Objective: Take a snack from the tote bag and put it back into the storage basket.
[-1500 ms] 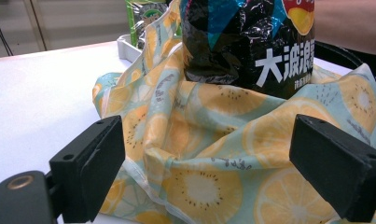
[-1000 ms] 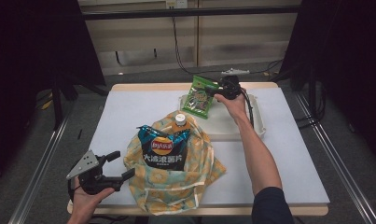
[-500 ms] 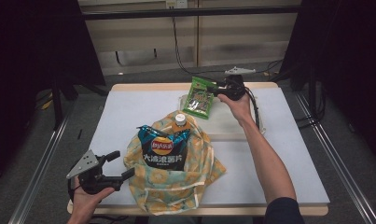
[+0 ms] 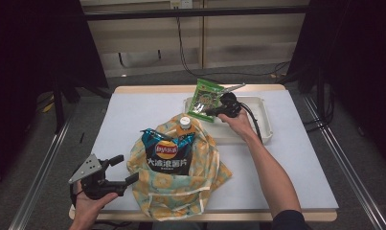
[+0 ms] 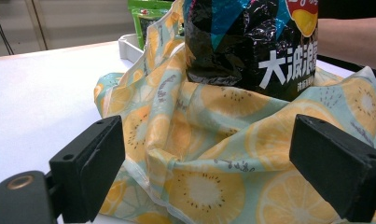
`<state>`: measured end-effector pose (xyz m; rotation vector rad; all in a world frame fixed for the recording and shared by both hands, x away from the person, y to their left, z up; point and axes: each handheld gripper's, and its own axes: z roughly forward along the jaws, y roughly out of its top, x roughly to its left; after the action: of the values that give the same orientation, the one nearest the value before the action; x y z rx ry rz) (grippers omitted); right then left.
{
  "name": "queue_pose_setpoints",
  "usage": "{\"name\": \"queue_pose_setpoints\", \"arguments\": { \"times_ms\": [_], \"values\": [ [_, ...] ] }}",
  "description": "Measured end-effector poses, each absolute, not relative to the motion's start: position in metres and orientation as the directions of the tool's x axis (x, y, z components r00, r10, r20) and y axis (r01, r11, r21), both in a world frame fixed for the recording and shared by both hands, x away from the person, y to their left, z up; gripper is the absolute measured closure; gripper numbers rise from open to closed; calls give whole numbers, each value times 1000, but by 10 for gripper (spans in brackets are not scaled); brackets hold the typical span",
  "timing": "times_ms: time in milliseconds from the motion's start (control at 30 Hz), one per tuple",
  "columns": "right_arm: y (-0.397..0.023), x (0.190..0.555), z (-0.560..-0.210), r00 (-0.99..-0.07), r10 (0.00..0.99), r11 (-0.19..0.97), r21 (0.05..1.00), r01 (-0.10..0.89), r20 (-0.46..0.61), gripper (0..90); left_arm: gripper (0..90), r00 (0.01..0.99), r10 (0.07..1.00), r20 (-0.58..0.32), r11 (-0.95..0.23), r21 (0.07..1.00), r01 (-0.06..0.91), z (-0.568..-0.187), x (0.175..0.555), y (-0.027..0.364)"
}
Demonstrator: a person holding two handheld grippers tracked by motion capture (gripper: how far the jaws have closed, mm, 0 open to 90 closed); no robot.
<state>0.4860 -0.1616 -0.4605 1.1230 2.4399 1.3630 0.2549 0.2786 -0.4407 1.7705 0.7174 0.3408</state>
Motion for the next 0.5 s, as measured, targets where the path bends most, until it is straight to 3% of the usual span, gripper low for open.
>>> {"name": "queue_pose_setpoints", "arguments": {
  "times_ms": [233, 500],
  "values": [
    [-155, 497, -477, -715, 661, 395, 704, 590, 228, 900, 104, 766, 629, -132, -170, 938, 301, -441, 255, 280],
    [-146, 508, -485, -697, 690, 405, 695, 594, 193, 900, 106, 768, 627, -134, -169, 939, 301, -441, 255, 281]
  ]
}}
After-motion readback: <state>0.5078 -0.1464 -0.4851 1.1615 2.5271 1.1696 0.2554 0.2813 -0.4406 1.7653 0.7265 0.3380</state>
